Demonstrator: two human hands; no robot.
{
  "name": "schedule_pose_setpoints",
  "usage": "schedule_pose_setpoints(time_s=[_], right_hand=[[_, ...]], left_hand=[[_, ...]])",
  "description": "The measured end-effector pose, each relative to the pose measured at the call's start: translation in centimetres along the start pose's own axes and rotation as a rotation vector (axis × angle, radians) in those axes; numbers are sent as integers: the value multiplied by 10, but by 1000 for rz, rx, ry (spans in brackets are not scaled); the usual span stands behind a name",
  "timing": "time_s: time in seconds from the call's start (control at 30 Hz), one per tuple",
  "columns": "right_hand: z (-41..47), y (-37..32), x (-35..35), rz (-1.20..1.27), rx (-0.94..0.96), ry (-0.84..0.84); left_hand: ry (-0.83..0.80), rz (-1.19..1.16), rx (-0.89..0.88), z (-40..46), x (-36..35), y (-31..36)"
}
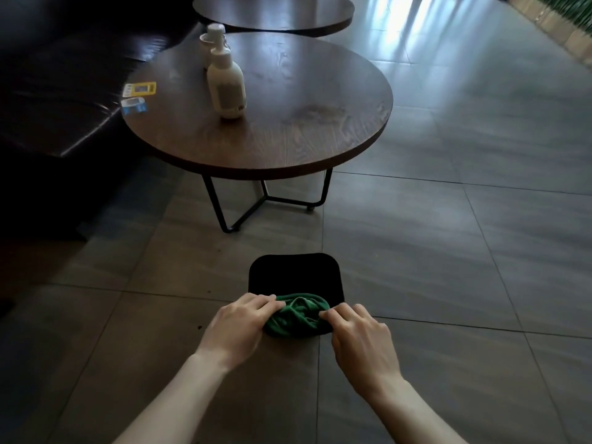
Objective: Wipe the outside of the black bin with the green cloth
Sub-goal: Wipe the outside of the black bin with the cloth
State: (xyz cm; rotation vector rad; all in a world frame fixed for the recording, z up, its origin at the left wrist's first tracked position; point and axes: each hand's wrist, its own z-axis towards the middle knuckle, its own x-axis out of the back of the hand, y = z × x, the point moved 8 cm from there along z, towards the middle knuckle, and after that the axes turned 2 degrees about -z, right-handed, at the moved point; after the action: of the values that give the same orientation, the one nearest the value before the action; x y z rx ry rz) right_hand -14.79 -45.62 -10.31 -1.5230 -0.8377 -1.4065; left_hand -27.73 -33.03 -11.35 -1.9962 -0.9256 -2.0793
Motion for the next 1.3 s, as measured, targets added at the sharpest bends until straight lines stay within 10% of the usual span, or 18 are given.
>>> schedule_pose_setpoints(time_s=[0.5,1.3], right_hand=[[31,40,-127,46,-7,139],[33,58,-152,452,208,256]], left_hand=[[108,45,-168,46,-132,-29],[441,-191,-95,63,-151,-5]])
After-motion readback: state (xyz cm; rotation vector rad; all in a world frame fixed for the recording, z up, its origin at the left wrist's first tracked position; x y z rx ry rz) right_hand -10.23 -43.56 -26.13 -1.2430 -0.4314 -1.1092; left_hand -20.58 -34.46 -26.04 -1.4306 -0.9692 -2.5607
